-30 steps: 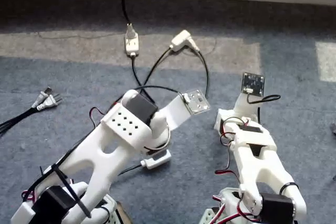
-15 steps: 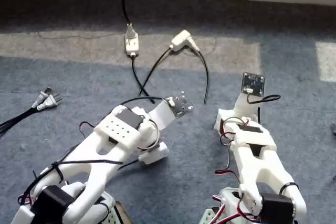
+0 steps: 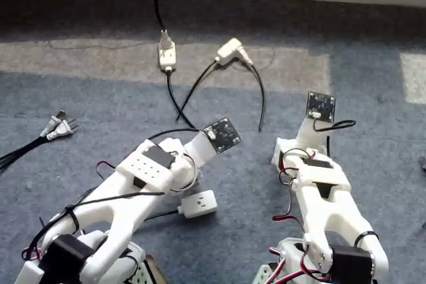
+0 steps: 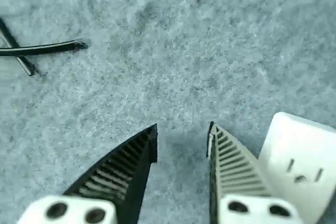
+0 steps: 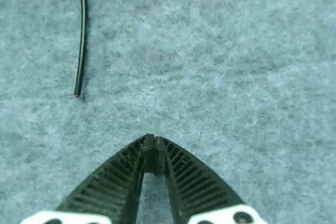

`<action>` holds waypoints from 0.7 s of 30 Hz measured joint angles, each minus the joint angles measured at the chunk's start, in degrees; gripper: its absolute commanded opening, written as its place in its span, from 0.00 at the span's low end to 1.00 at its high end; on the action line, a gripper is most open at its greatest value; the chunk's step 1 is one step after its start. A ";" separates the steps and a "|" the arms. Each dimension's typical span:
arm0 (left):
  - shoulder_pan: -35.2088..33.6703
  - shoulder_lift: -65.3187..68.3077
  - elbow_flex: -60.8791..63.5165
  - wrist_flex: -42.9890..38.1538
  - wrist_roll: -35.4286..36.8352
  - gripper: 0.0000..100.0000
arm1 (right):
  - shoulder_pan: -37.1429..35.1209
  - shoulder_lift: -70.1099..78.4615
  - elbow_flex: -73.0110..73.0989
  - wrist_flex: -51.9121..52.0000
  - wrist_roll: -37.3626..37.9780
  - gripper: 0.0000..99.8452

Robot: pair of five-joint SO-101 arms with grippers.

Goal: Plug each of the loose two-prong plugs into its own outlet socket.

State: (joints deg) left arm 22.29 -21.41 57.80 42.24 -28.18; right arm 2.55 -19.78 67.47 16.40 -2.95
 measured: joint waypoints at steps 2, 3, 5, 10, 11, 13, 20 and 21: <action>-2.64 0.00 0.00 -2.11 0.00 0.17 | 0.00 0.00 0.00 0.00 0.00 0.01; -4.04 0.00 0.00 -3.08 0.18 0.17 | 0.00 0.00 0.00 0.00 0.00 0.01; -5.71 0.00 0.00 -3.69 0.18 0.17 | 0.00 0.00 0.00 0.00 0.00 0.01; -1.58 0.00 -3.43 5.27 0.18 0.17 | 0.00 0.00 0.00 0.00 0.00 0.01; 0.18 0.00 -5.36 8.88 0.53 0.17 | 0.00 0.00 0.00 0.00 0.00 0.01; 3.69 0.00 -9.58 16.35 3.78 0.17 | 0.00 0.00 0.00 0.00 0.00 0.01; 9.05 -2.90 -16.35 29.27 10.37 0.17 | 0.00 0.00 0.00 0.00 0.00 0.01; 10.02 -4.66 -15.82 29.71 10.55 0.17 | 0.00 0.00 0.00 0.00 0.00 0.01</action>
State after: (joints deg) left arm 32.31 -26.07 41.98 71.96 -17.63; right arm 2.55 -19.78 67.47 16.40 -2.95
